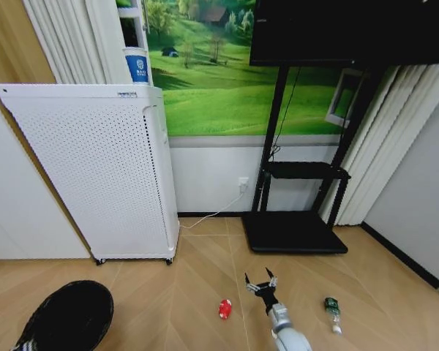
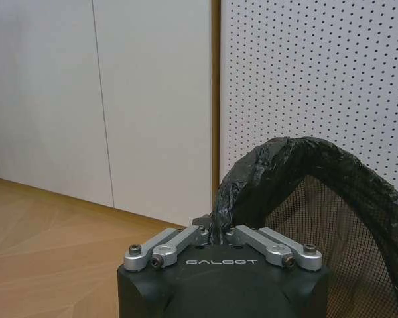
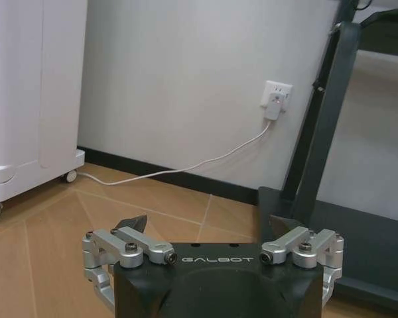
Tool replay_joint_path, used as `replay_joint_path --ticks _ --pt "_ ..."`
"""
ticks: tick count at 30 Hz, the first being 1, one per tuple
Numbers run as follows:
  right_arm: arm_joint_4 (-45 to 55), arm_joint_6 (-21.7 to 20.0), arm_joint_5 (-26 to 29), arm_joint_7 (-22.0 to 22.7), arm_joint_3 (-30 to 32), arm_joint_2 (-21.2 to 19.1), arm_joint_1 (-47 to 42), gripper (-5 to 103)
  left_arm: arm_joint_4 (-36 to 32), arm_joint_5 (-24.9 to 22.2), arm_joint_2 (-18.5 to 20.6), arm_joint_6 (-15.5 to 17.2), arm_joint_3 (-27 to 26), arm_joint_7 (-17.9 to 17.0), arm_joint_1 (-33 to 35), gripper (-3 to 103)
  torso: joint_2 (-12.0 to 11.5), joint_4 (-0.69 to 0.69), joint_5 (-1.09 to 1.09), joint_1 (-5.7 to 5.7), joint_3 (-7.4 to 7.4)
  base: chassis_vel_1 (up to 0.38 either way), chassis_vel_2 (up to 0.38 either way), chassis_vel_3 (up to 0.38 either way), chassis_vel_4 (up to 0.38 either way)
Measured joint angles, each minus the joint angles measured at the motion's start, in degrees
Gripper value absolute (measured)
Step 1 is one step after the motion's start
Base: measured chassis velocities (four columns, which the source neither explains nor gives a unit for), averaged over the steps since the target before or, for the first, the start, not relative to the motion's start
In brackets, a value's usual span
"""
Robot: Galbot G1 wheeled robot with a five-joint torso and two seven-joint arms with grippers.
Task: Pick up the trash bin and place the garbage on the floor into it.
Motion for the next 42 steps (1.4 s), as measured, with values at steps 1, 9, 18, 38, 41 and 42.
replay_joint_path --ticks 1,9,18,38,41,42 --pt "-0.4 0.5 -0.4 0.0 -0.2 0.2 -0.5 100 0.1 -0.1 -0.2 -0.2 -0.2 0.1 0.2 4 0.0 0.0 0.01 0.0 0.0 -0.001 0.058 0.002 -0.011" --pt "-0.7 3.1 -5.4 -1.8 1.6 0.8 -5.2 100 0.8 0.0 -0.5 -0.4 -0.1 0.3 0.1 4 0.0 -0.05 0.0 -0.03 -0.02 0.004 -0.004 -0.006 0.003" --pt "-3.3 3.5 -7.3 -2.2 -1.2 1.5 -3.1 100 0.5 0.1 -0.5 -0.4 0.0 0.4 0.2 4 0.0 0.0 0.0 -0.03 -0.01 0.0 0.0 0.0 0.0" --pt "-6.6 2.5 -6.8 -2.4 -0.9 0.1 -1.5 100 1.3 0.0 -1.0 -1.1 0.0 1.5 0.6 4 0.0 -0.01 0.0 -0.01 -0.01 0.019 0.101 -0.022 -0.105" --pt "-9.8 1.8 -7.9 -4.2 -1.1 -0.2 -0.4 100 1.0 -0.1 -0.9 -1.1 -0.2 1.5 0.8 4 0.0 -0.03 0.0 -0.01 -0.01 0.0 0.0 0.0 0.0" --pt "-12.0 1.9 -8.9 -5.0 -1.3 -0.3 0.7 100 0.9 -0.2 -0.9 -1.1 -0.2 1.5 0.9 4 0.0 -0.03 0.01 -0.01 -0.01 -0.013 -0.068 0.025 0.048"
